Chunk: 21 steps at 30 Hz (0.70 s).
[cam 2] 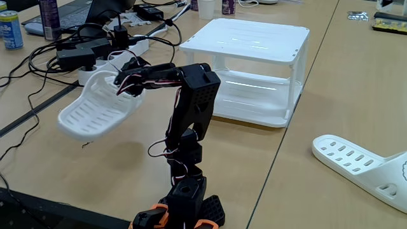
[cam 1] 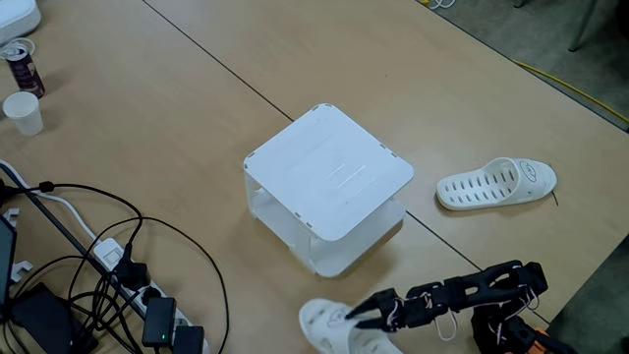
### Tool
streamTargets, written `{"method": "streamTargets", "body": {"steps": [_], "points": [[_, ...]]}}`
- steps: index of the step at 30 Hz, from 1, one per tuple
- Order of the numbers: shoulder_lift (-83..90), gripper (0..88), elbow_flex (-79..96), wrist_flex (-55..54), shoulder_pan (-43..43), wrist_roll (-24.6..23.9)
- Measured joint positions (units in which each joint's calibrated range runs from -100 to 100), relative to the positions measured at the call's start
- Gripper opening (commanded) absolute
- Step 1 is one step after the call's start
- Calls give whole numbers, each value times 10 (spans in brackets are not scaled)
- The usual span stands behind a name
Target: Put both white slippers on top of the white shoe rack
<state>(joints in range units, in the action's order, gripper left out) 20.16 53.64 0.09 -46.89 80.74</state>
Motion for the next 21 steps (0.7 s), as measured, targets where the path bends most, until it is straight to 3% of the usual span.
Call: {"method": "streamTargets", "body": {"steps": [12, 21], "points": [[0, 8, 4, 0, 133, -26], [72, 8, 123, 0, 245, -27]]}}
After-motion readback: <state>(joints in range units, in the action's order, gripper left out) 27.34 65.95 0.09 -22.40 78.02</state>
